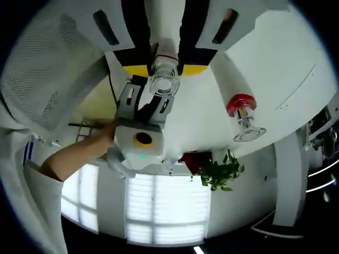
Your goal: Arrange the skincare products in the storage area until every visible bottle or jar stands upright without overlapping.
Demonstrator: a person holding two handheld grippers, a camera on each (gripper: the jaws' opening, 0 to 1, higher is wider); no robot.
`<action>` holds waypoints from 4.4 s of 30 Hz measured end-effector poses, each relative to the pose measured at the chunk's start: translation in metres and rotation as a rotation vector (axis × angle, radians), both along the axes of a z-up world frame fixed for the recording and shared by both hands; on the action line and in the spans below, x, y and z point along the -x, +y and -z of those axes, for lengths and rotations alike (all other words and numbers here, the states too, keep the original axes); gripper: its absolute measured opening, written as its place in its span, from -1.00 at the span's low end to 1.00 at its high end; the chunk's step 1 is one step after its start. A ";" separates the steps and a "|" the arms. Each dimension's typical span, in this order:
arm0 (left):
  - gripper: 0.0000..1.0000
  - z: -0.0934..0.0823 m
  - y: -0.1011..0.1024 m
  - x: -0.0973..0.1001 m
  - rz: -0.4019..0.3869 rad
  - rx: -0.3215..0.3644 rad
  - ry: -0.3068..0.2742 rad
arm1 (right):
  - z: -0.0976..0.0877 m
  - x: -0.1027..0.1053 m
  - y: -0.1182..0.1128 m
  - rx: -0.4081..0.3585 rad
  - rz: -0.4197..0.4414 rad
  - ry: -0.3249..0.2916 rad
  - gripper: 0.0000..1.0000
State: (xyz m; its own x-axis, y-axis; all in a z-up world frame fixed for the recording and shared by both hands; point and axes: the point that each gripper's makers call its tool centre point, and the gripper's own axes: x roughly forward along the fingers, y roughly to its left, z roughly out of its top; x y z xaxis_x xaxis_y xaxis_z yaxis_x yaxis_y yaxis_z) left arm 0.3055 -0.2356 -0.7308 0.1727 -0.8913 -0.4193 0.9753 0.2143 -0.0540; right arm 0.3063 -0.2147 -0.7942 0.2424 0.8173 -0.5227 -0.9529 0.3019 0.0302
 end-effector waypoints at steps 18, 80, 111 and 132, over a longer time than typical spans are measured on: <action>-0.73 0.001 0.000 -0.044 -0.072 0.063 -0.004 | 0.004 -0.040 -0.005 0.010 0.049 -0.014 -0.55; -0.15 0.001 0.054 -0.026 -0.188 -0.021 0.086 | -0.013 -0.019 -0.026 0.087 0.260 -0.017 0.14; 0.57 -0.005 0.173 0.047 -0.572 0.027 0.294 | -0.050 0.036 0.005 0.016 0.369 0.084 0.46; 0.83 -0.007 0.229 0.092 -0.670 -0.017 0.327 | -0.080 0.057 0.022 -0.079 0.341 0.111 0.88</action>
State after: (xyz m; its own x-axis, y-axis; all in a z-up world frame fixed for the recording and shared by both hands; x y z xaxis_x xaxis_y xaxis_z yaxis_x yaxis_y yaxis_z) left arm 0.2135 -0.0064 -0.7242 0.5404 -0.6319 -0.5556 0.5704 0.7605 -0.3102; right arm 0.2494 -0.1931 -0.7138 0.4539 0.7381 -0.4992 -0.7872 0.5946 0.1634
